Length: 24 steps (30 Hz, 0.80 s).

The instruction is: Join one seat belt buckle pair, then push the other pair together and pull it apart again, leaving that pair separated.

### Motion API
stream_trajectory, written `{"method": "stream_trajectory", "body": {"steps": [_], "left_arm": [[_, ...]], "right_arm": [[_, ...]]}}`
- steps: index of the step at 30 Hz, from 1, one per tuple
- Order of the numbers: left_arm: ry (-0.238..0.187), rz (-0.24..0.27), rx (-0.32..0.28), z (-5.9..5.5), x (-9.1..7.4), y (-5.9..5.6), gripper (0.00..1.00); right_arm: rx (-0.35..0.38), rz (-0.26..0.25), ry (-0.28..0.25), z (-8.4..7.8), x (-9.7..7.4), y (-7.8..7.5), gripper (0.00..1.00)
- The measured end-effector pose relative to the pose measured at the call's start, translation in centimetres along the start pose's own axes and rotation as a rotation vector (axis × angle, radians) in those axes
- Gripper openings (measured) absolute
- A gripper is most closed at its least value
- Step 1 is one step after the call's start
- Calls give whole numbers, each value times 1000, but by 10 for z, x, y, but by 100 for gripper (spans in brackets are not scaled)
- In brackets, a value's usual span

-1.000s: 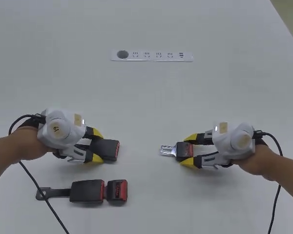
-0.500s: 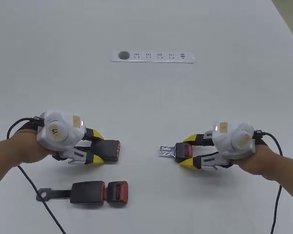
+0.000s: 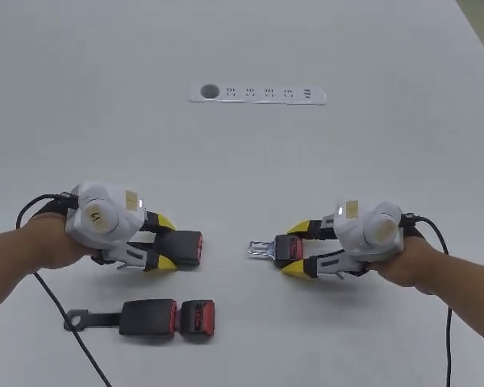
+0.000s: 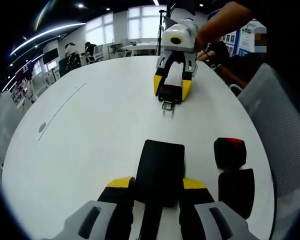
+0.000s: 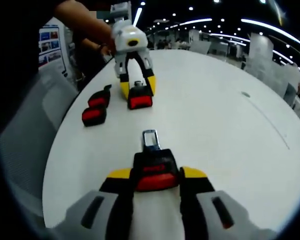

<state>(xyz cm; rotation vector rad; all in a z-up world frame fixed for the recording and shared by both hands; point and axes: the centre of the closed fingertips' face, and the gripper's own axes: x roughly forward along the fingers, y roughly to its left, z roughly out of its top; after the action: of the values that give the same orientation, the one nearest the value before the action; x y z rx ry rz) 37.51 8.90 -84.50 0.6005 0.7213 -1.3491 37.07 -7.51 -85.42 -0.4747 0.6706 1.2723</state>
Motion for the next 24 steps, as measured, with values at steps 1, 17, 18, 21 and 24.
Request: {"method": "stream_trajectory", "body": {"steps": [1,17,18,21,24], "left_arm": [[0,-1,1,0,0,0,36],[4,-3,0,0,4,0,36],[4,-3,1,0,4,-1,36],[5,-4,0,1,5,-1,36],[7,-6,1,1,5,-1,36]], "right_arm": [[2,1,-1,1,1,0,36],[-7,8,-27,30,31,7,36],[-4,9,-23,31,33,7,36],[-12,16,-28,37,38,9,36],[-18,23,-30,41,43,11,36]]}}
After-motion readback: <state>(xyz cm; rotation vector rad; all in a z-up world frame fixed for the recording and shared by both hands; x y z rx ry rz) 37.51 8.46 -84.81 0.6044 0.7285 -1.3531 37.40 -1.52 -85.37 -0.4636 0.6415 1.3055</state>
